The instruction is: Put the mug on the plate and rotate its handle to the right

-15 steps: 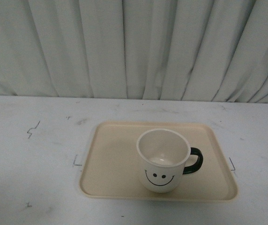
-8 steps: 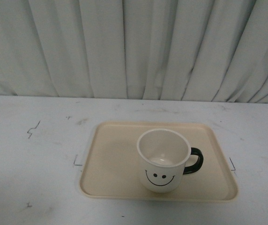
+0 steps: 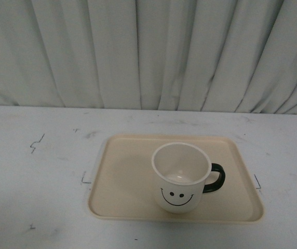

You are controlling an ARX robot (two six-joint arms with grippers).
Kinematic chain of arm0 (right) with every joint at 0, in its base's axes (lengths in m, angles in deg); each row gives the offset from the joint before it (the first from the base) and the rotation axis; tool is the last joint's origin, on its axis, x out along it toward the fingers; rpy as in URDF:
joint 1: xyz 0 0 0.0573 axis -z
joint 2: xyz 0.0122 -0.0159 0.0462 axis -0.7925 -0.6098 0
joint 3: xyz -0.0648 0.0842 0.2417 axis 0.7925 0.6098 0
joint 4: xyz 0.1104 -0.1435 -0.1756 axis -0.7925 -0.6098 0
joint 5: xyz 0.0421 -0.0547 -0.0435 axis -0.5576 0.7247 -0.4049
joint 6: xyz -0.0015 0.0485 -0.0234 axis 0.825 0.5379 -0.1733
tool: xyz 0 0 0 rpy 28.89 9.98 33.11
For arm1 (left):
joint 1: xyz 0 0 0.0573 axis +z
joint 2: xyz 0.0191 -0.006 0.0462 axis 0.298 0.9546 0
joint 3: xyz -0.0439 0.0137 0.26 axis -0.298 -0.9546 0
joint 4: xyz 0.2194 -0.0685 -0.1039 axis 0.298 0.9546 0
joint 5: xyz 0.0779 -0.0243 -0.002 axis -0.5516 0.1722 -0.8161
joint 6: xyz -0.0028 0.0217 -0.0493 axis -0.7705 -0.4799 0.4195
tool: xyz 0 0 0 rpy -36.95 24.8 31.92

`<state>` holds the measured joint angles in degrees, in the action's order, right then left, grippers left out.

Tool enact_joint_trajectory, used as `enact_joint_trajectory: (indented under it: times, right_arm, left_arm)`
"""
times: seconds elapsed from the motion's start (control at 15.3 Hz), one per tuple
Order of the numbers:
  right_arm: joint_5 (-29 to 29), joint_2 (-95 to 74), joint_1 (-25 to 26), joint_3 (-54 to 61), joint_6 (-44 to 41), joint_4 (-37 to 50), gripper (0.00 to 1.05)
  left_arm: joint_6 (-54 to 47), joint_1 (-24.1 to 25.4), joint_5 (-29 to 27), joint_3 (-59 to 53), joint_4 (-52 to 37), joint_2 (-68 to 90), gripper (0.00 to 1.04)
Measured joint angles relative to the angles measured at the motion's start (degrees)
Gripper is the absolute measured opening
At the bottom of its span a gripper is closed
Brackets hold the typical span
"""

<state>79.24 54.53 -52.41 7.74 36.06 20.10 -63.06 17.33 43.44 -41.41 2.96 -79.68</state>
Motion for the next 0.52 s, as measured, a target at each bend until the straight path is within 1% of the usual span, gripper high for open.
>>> enact_joint_trajectory:
  times: [0.13,0.2,0.26,0.52]
  right_arm:
    - [0.0,1.8,0.0,0.0,0.0,-1.9,0.02]
    - [-0.1,8.4,0.0,0.0,0.0,-11.6,0.02]
    - [-0.1,11.7,0.0,0.0,0.1,-11.4,0.02]
    - [-0.1,11.6,0.0,0.0,0.2,-12.0,0.02]
  left_arm:
    - [0.0,0.0,0.0,0.0,0.0,0.0,0.98]
    - [0.0,0.0,0.0,0.0,0.0,0.0,0.98]
    - [0.0,0.0,0.0,0.0,0.1,0.0,0.98]
    - [0.0,0.0,0.0,0.0,0.0,0.0,0.98]
